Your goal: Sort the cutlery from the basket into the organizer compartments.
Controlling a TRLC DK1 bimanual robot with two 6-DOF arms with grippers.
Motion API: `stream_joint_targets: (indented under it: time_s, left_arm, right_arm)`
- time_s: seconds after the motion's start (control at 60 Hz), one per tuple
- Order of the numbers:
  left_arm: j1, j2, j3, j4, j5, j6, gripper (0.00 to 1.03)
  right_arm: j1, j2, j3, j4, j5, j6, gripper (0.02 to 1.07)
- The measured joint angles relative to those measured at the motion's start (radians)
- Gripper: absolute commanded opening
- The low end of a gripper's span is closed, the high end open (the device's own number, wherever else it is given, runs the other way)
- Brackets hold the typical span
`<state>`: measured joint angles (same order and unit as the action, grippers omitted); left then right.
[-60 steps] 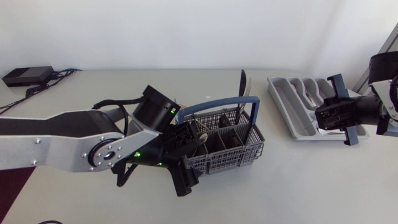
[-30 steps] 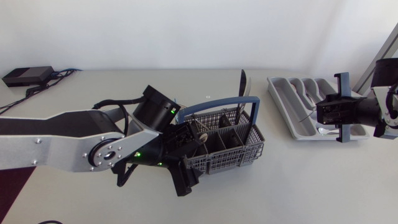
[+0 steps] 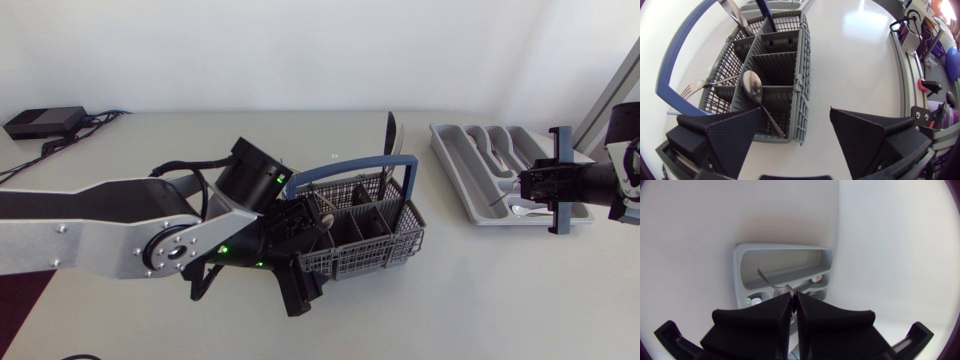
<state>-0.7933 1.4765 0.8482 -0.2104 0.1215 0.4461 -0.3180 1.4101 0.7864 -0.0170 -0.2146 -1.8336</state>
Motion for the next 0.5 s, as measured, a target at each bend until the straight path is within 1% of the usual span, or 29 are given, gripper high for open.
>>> stream_joint_targets:
  time_s: [0.167, 0.5]
  left_arm:
    - [0.0, 0.0, 0.0, 0.0, 0.0, 0.0, 0.94]
    - [0.0, 0.0, 0.0, 0.0, 0.0, 0.0, 0.94]
  right_arm:
    - [-0.019, 0.02, 0.008, 0.043, 0.011, -0.03, 0.07]
    - [-0.041, 0.056, 0.065, 0.065, 0.066, -0.123, 0.07]
